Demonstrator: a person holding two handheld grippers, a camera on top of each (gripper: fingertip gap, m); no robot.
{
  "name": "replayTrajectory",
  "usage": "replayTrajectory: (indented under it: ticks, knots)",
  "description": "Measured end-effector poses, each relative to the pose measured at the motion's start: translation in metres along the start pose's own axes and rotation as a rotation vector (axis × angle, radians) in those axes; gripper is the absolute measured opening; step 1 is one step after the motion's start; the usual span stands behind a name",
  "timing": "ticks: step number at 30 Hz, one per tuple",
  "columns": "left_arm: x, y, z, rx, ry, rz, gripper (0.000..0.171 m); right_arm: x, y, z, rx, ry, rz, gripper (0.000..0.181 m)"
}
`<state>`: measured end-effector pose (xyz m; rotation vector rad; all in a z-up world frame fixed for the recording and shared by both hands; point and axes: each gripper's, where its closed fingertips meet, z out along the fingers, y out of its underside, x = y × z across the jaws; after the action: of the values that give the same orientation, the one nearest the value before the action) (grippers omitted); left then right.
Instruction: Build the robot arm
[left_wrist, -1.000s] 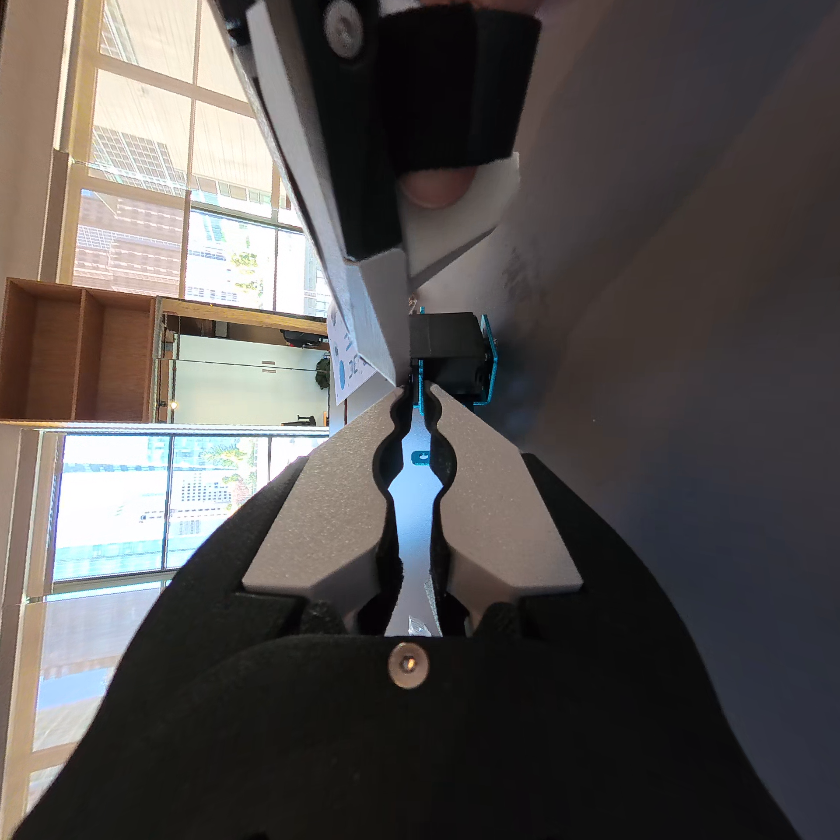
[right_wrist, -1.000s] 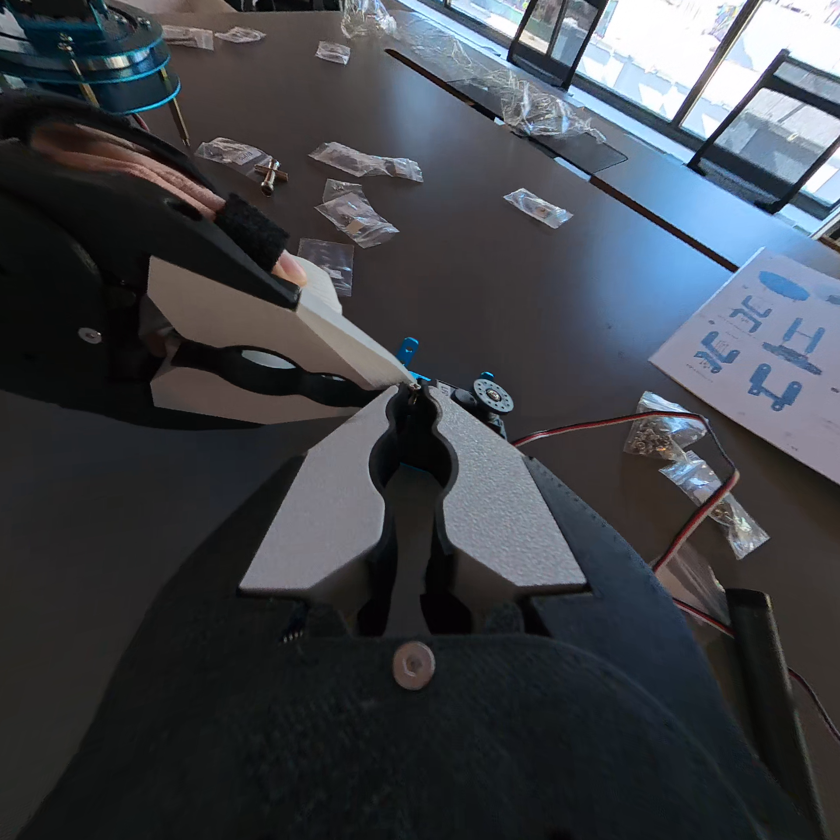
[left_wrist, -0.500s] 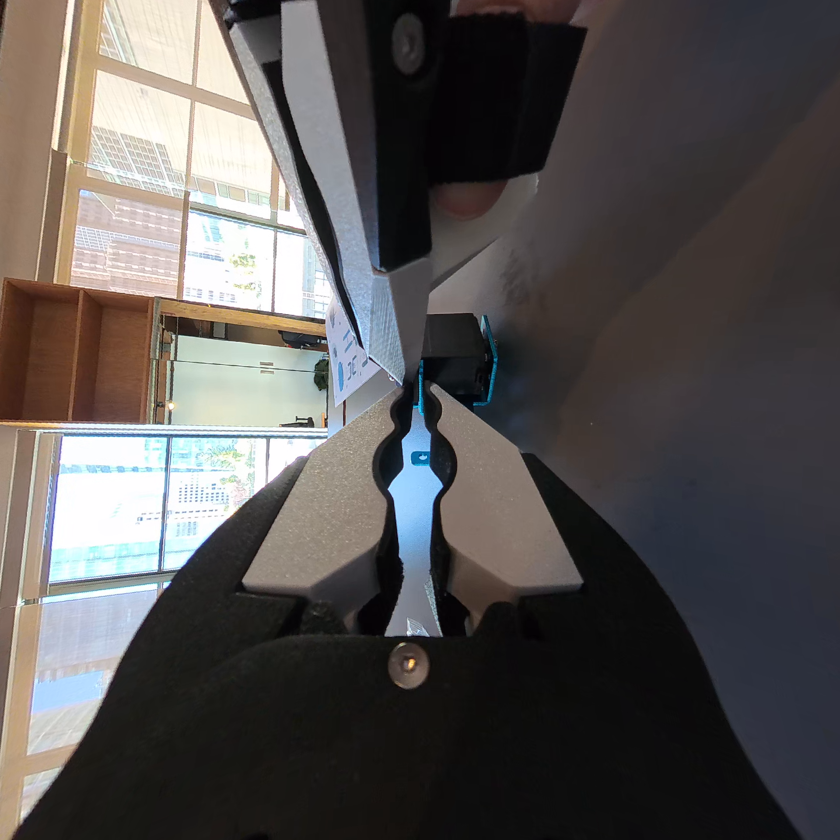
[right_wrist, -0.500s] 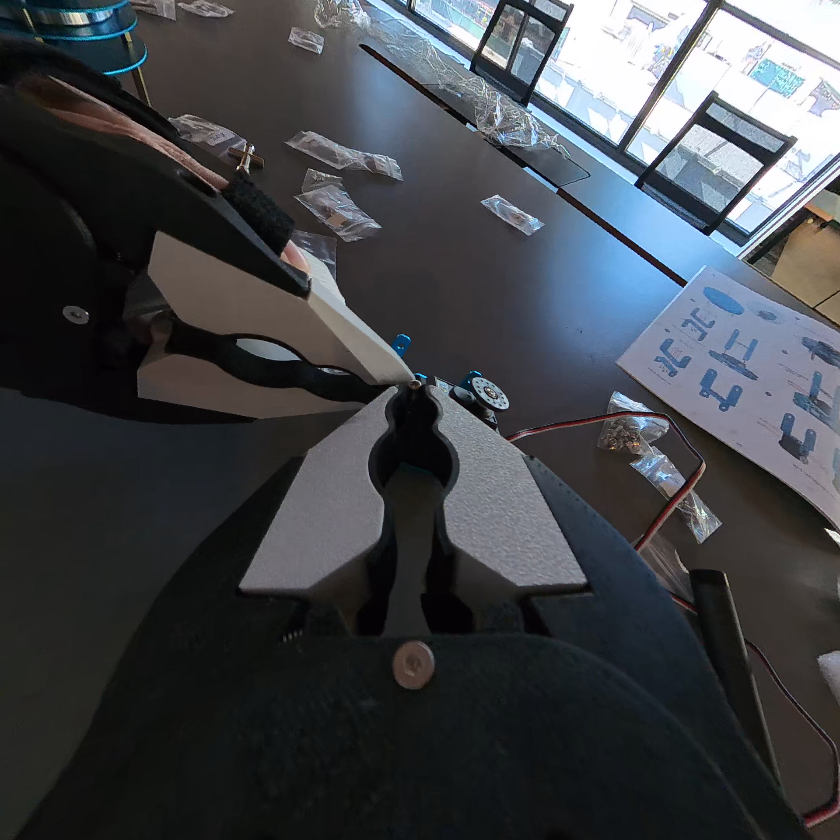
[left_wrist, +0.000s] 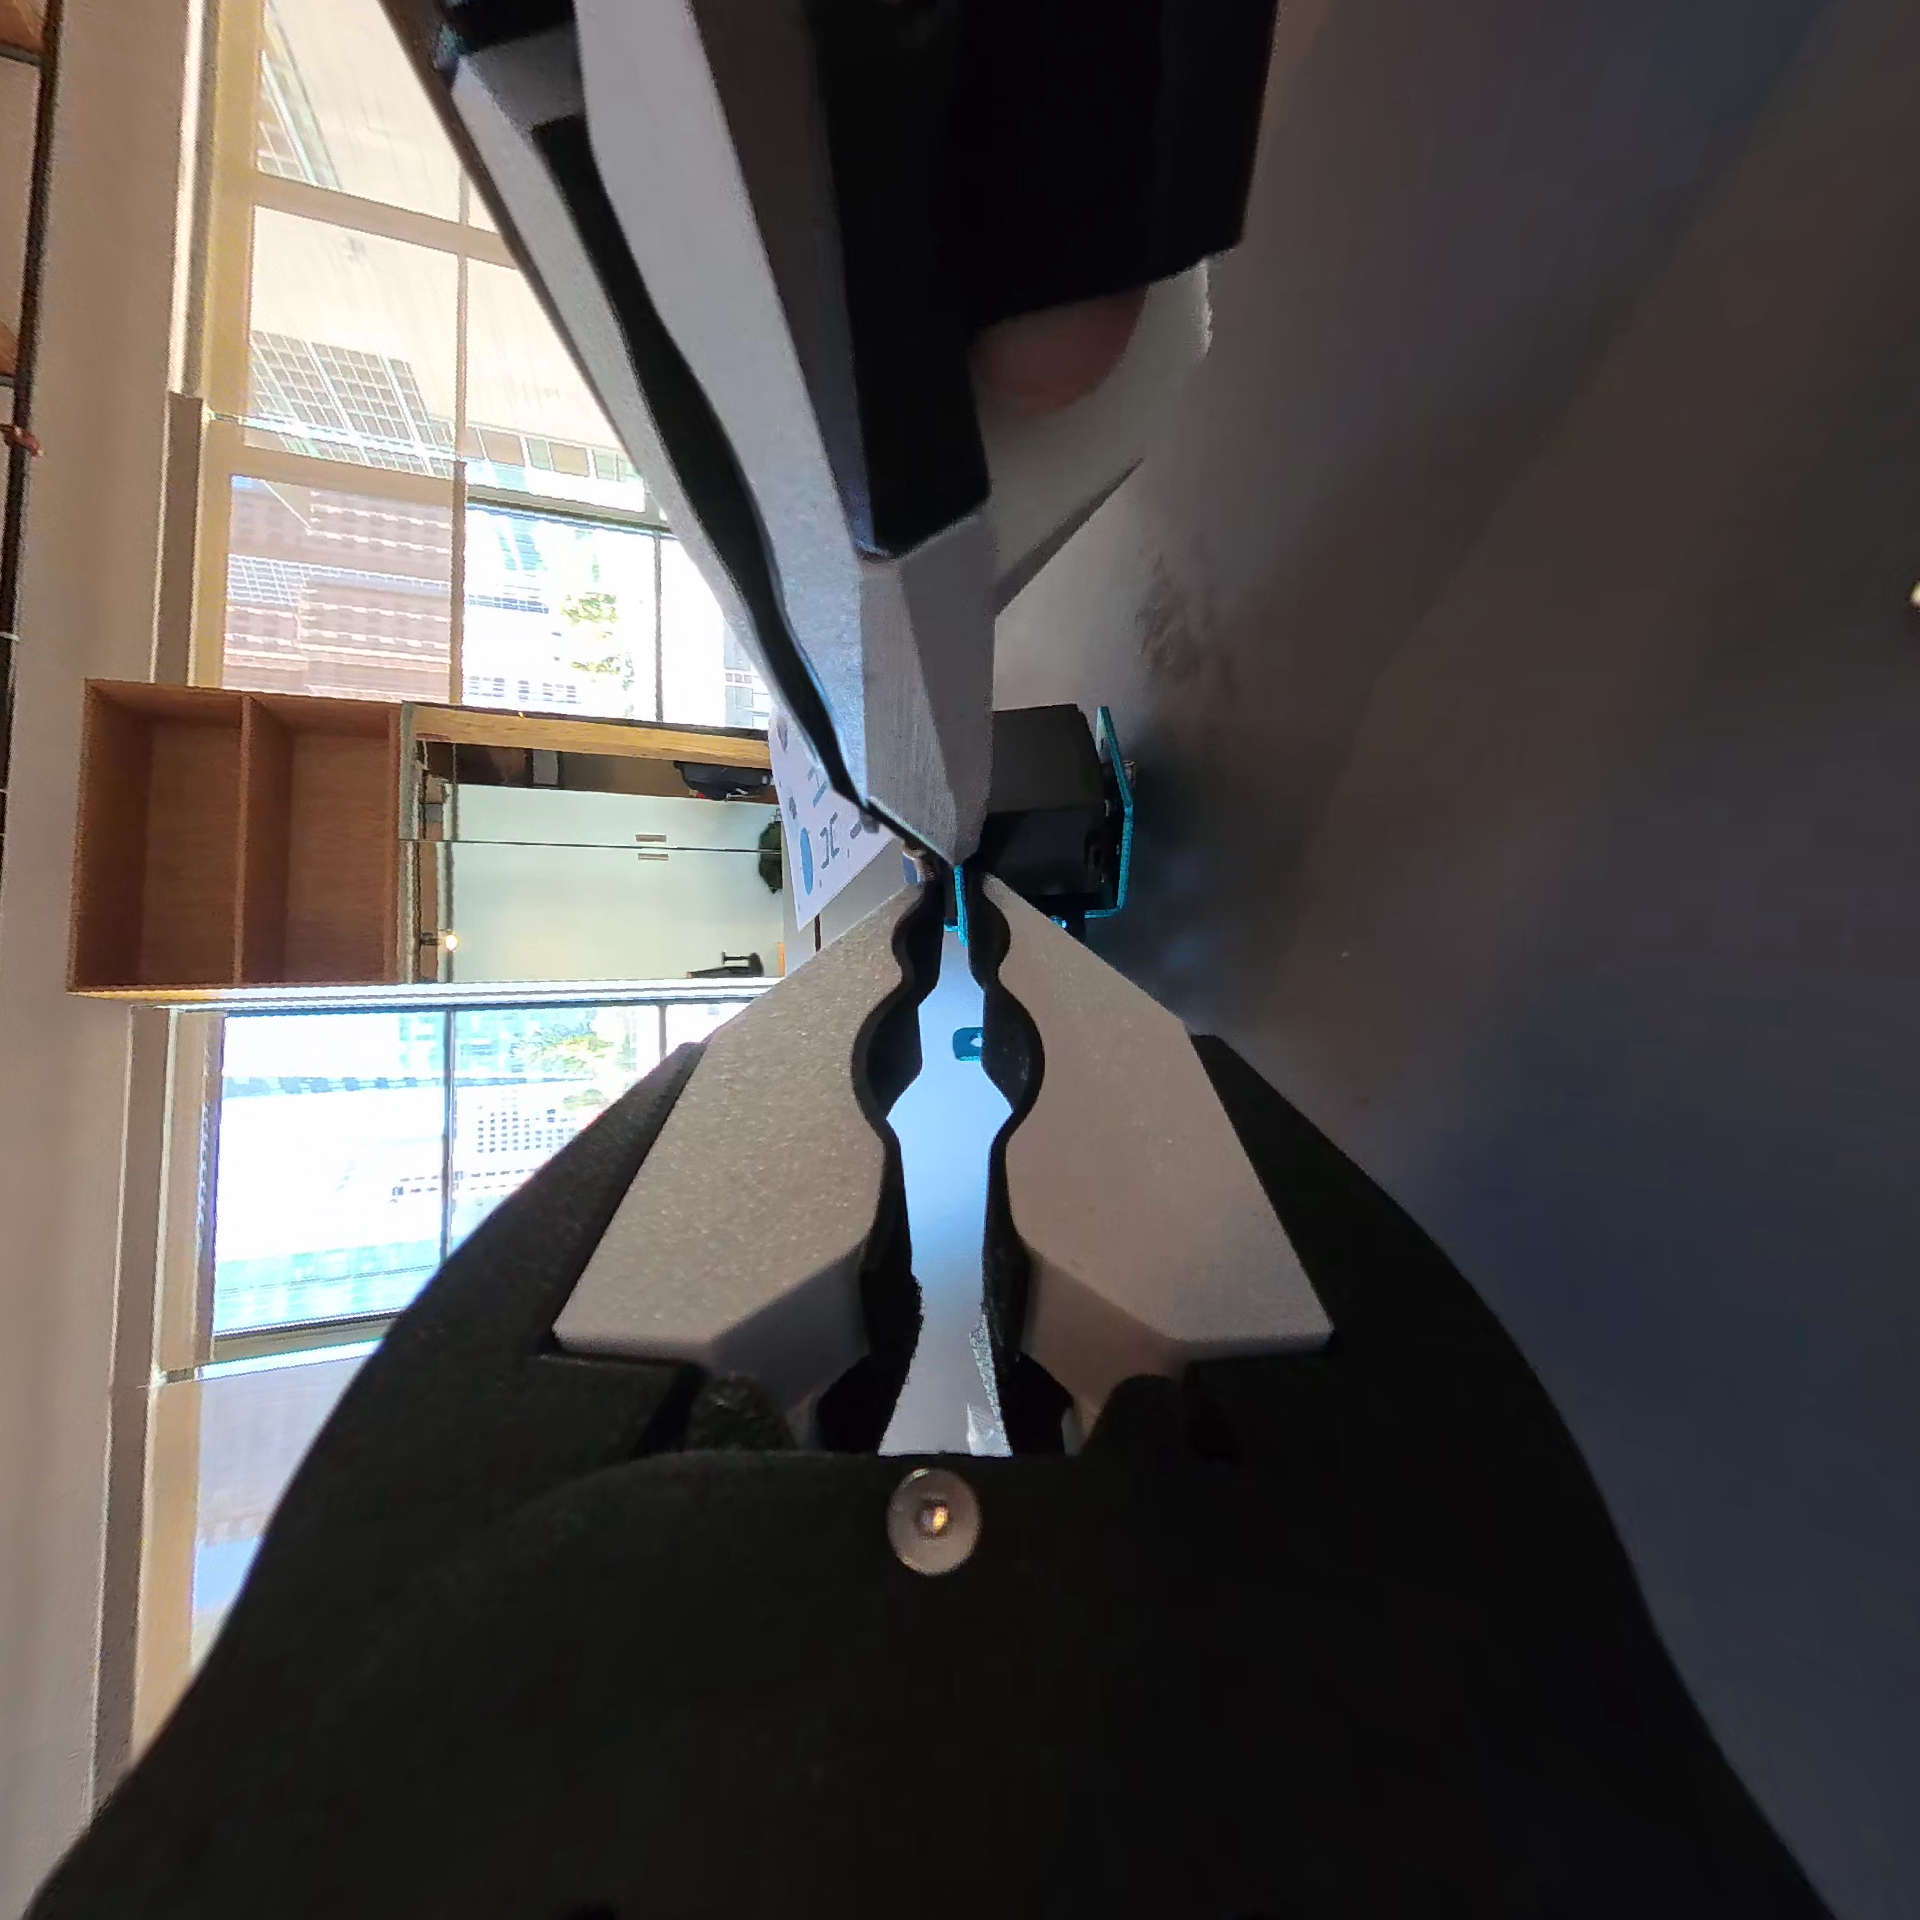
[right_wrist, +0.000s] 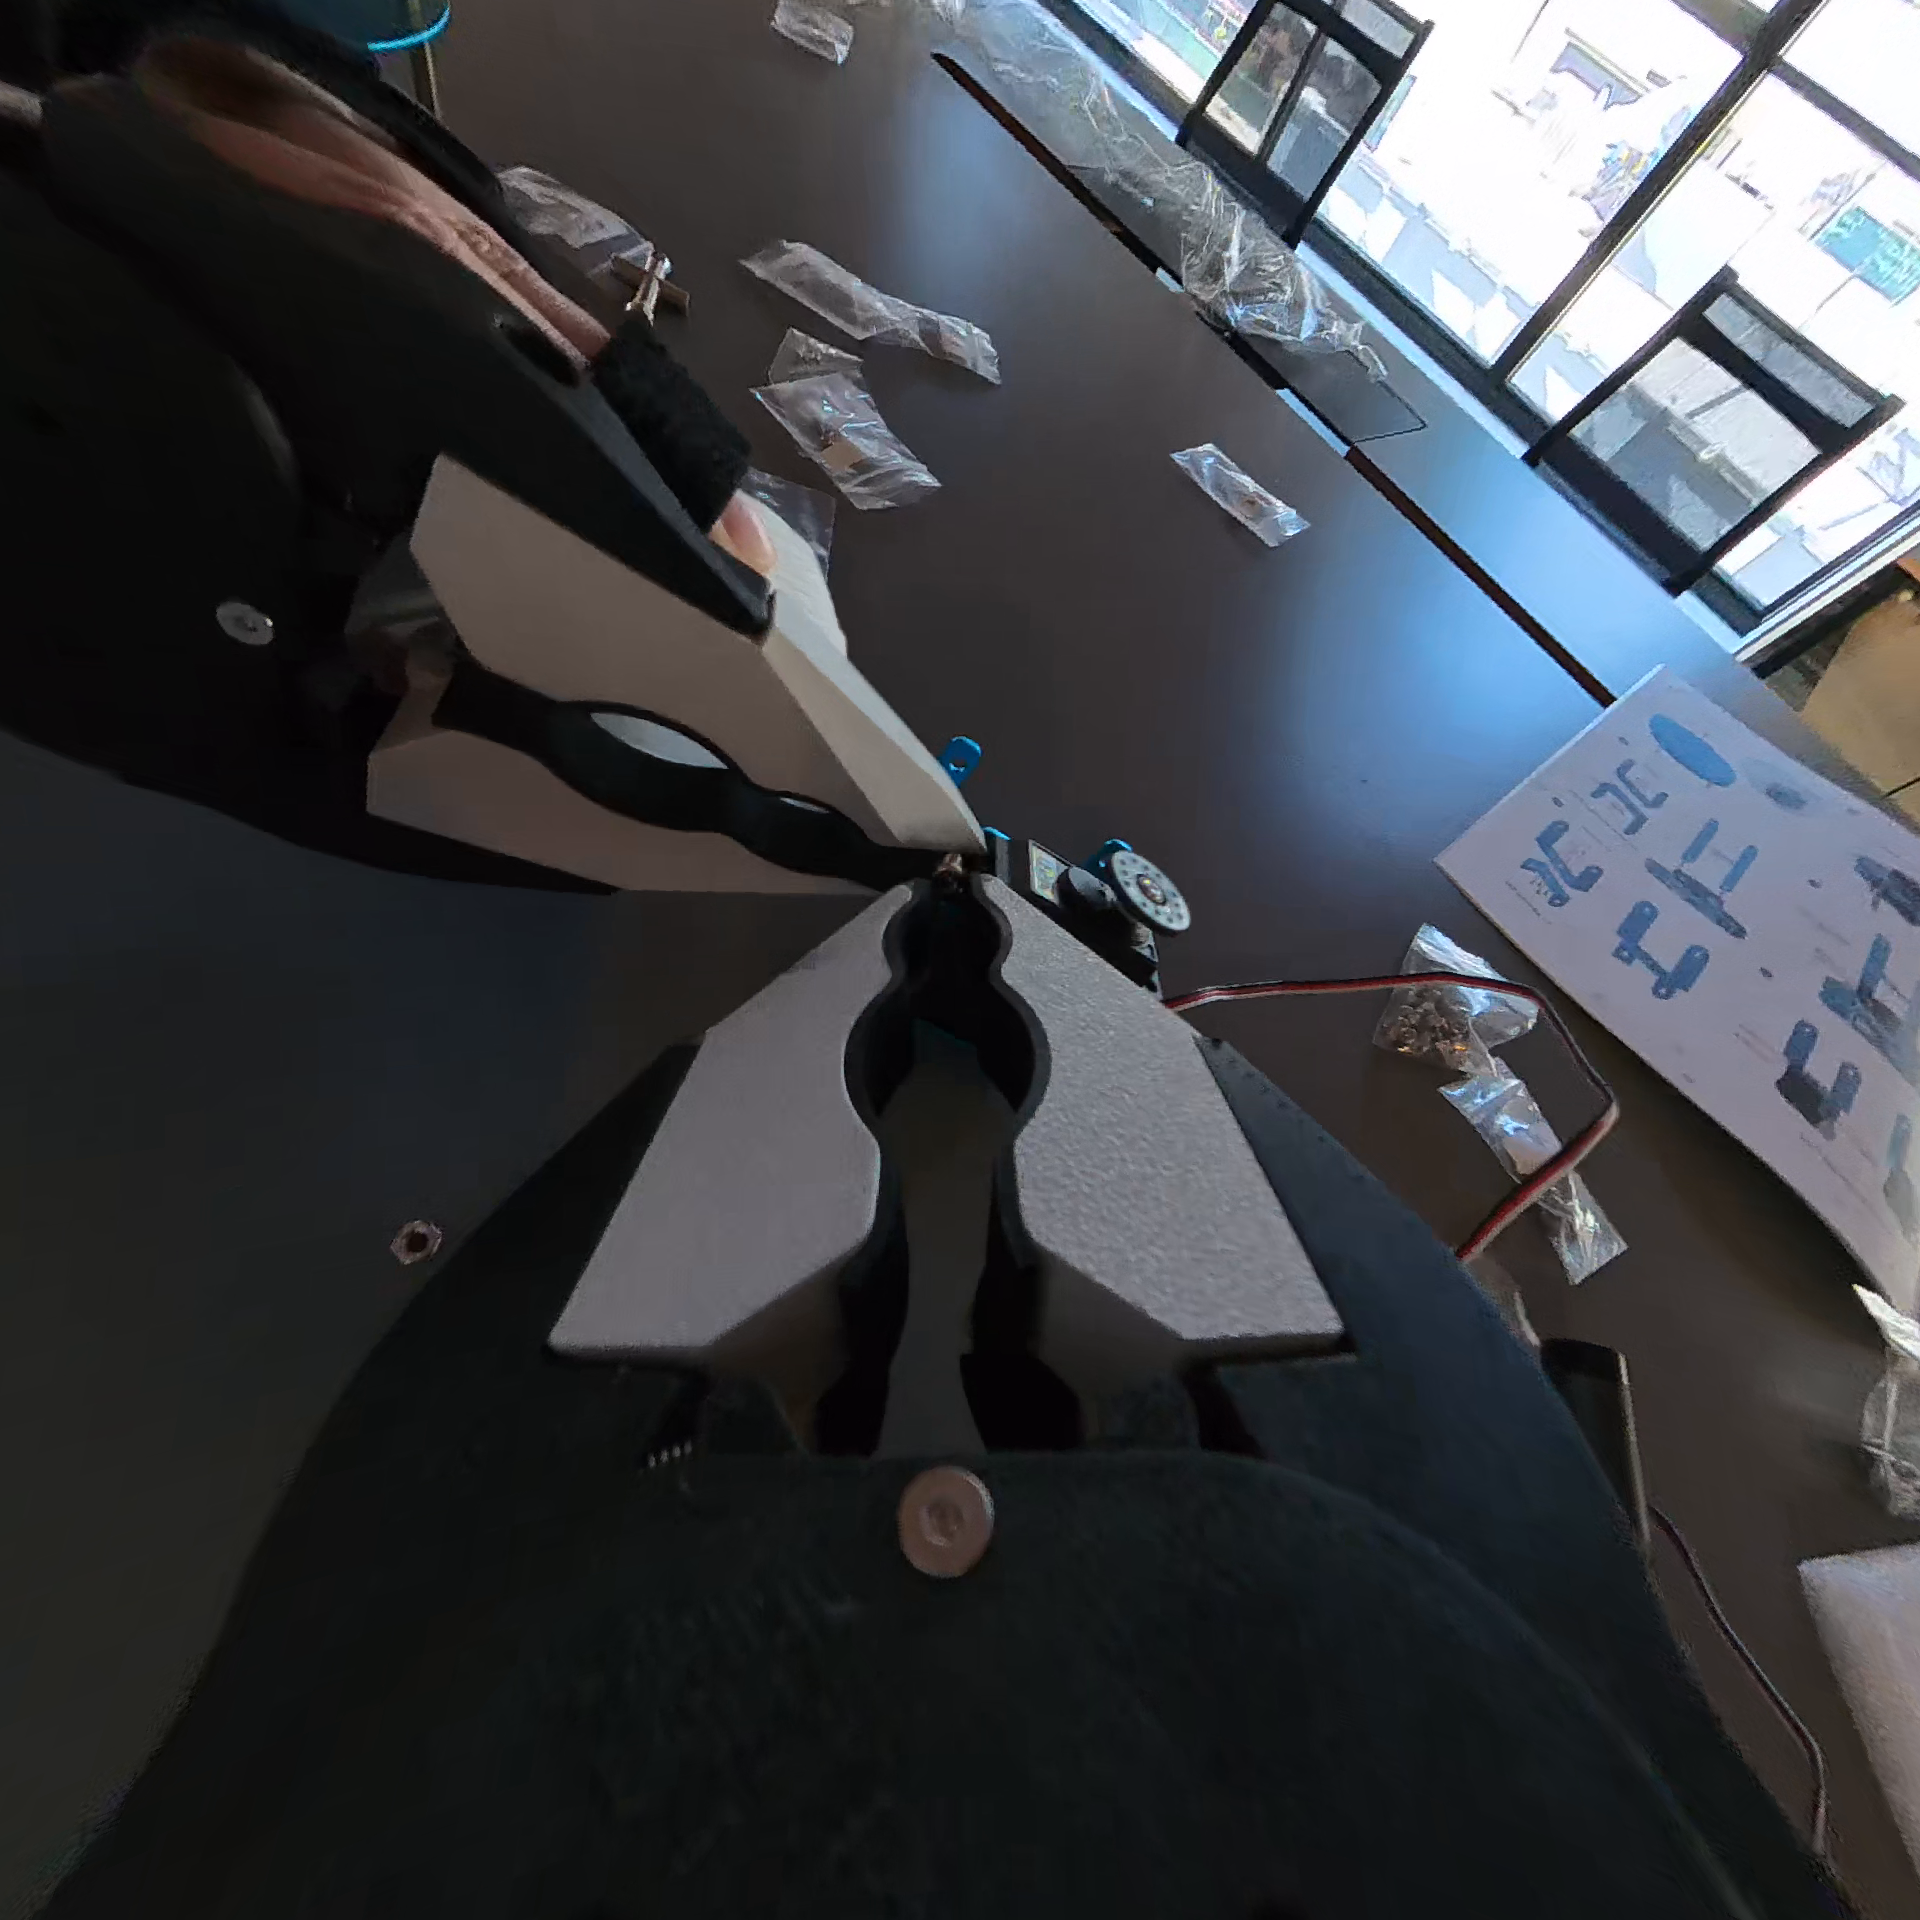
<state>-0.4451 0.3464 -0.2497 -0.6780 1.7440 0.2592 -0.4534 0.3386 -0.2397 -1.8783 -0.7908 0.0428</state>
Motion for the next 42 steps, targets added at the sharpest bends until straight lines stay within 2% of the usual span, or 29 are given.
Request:
replayTrajectory:
  ticks: [13, 19, 26, 32, 36, 40, 42]
  knots:
    - [0.001, -0.003, -0.002, 0.004, -0.012, 0.024, 0.003, 0.002, 0.0, -0.004, -0.034, -0.031, 0.058, 0.006]
    - [0.001, -0.005, -0.003, 0.004, -0.024, 0.055, 0.003, -0.003, 0.006, -0.005, -0.181, -0.141, -0.005, 0.006]
    - [0.002, -0.007, -0.004, 0.009, -0.029, 0.068, 0.004, 0.002, 0.002, -0.008, -0.29, -0.185, -0.105, 0.005]
    - [0.002, -0.007, -0.005, 0.012, -0.028, 0.065, 0.003, 0.005, 0.0, -0.01, -0.395, -0.3, -0.2, 0.0]
    - [0.002, -0.006, -0.005, 0.008, -0.023, 0.057, 0.003, 0.01, 0.011, -0.011, -0.487, -0.325, -0.271, 0.0]
    - [0.002, -0.003, -0.005, 0.007, -0.017, 0.04, 0.003, -0.004, 0.021, -0.024, -0.47, -0.436, -0.174, 0.002]
    - [0.001, -0.001, -0.004, 0.007, -0.016, 0.024, 0.003, -0.019, 0.026, -0.03, -0.435, -0.511, -0.106, 0.011]
